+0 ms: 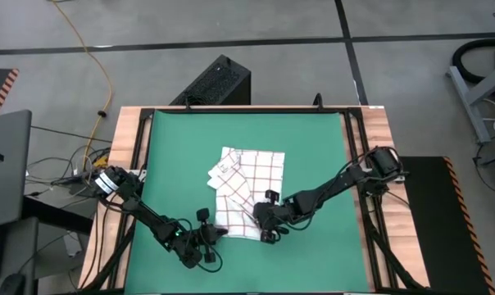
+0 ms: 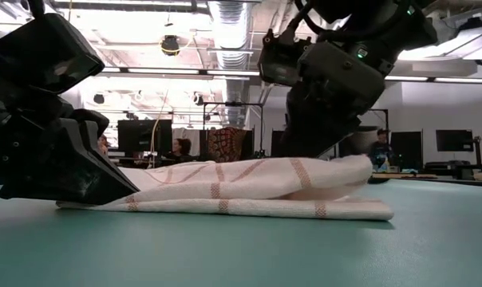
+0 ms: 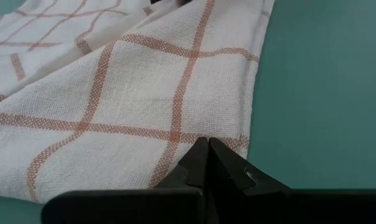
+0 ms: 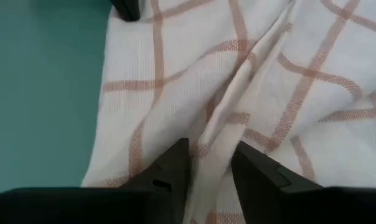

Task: Roll towel into tight, uniform cylinder
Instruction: Fold the white towel

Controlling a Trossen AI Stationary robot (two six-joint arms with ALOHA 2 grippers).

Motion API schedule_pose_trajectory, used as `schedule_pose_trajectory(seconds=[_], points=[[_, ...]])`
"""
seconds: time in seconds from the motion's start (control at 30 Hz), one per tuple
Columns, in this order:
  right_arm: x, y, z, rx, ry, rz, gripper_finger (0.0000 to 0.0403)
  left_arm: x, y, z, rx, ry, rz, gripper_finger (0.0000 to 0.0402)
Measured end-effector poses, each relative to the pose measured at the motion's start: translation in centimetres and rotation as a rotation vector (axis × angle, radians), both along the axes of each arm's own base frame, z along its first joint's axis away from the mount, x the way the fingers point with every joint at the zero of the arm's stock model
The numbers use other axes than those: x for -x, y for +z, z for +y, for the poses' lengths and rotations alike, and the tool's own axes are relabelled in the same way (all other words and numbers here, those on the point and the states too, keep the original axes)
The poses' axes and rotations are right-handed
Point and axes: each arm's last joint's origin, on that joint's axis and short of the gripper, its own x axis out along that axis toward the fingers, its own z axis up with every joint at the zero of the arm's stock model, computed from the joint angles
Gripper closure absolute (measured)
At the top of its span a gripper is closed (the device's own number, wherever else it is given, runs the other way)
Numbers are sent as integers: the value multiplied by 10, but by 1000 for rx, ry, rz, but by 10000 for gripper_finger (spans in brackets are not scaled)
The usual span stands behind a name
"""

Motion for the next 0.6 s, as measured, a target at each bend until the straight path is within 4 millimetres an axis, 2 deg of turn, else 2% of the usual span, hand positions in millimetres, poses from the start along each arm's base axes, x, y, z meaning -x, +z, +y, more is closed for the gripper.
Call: schedule_pose_trajectory(seconds=[0.2,0.37,0.6], points=[[0,0,0,-6,-9,1,384,0,0,0,0,1,-1,401],[1,3,6,3,-34,0,391,0,0,0,0,1,0,402],[4,18,25,84,-86,1,395,0,0,0,0,0,0,401]])
